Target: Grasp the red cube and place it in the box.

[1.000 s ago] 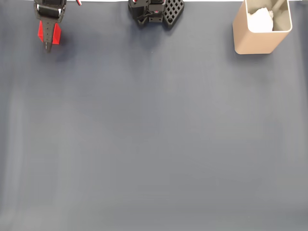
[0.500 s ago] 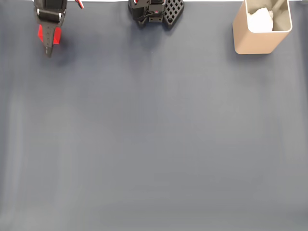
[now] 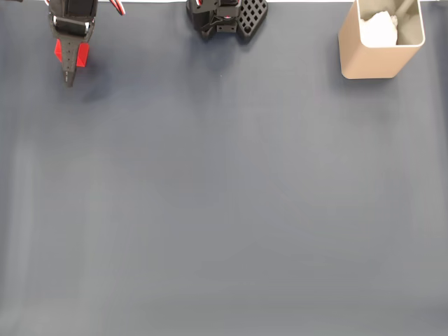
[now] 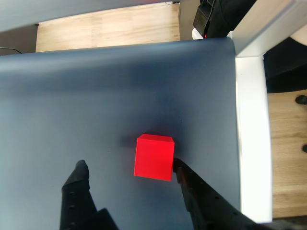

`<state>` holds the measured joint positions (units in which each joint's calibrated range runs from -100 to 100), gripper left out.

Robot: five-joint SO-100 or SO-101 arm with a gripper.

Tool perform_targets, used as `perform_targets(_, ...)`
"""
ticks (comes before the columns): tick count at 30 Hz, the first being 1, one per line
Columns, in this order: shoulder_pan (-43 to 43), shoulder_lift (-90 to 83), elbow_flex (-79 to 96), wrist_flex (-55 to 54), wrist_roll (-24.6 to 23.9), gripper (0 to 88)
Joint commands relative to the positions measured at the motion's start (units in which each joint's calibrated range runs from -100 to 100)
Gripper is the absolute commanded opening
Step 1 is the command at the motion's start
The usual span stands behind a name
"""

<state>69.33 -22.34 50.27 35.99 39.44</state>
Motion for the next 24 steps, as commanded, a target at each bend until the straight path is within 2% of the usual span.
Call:
perform_targets(1,-0.15,-2.29,-0.23,-0.57,-0.29,42.2)
perform_targets(24,-0.72,-0.64,-0.23,-3.69,-2.0,41.0)
